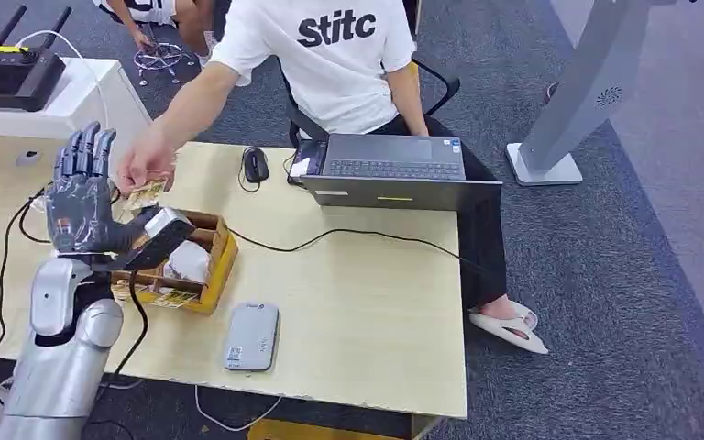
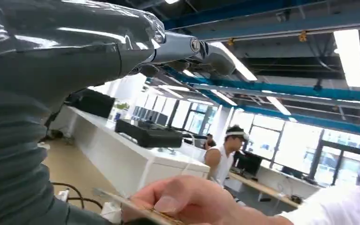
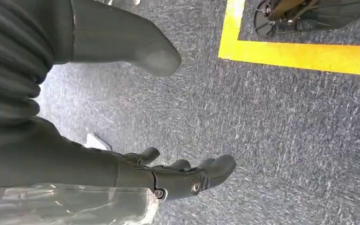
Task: Pass the card to the sensor for recognition and then transmit it.
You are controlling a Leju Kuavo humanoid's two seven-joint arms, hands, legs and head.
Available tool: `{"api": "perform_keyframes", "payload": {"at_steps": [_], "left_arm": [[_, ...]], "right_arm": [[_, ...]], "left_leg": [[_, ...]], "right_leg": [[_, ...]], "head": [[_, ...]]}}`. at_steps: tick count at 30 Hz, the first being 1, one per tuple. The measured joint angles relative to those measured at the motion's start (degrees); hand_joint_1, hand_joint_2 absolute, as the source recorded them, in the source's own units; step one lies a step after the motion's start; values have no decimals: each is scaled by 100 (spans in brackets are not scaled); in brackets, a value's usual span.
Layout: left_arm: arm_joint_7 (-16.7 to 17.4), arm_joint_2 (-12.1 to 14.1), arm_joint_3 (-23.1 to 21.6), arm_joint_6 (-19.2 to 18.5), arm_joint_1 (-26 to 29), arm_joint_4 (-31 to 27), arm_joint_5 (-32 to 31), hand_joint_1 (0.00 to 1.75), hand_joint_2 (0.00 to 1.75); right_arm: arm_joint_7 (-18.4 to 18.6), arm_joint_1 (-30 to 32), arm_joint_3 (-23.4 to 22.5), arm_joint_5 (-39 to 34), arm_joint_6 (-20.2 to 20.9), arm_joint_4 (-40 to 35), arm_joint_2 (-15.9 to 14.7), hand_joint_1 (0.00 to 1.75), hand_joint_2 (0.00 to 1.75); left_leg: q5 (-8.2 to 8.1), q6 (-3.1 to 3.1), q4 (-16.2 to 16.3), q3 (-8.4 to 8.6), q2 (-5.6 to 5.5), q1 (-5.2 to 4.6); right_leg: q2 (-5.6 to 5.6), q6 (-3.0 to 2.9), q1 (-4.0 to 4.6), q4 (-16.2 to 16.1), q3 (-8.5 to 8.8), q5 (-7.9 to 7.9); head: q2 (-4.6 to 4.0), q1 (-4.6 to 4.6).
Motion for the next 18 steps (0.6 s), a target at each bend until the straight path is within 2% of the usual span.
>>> {"api": "perform_keyframes", "payload": {"at_steps": [18], "left_arm": [[-11,-35,-243,125,-44,219,107,175,175]], "right_arm": [[2,4,28,-20,-20,0,-44,0,175]], "left_leg": [[1,-1,-1,-1,0,0]], "right_leg": [[-1,0,0,1,0,0]], "head": [[0,-2]]}}
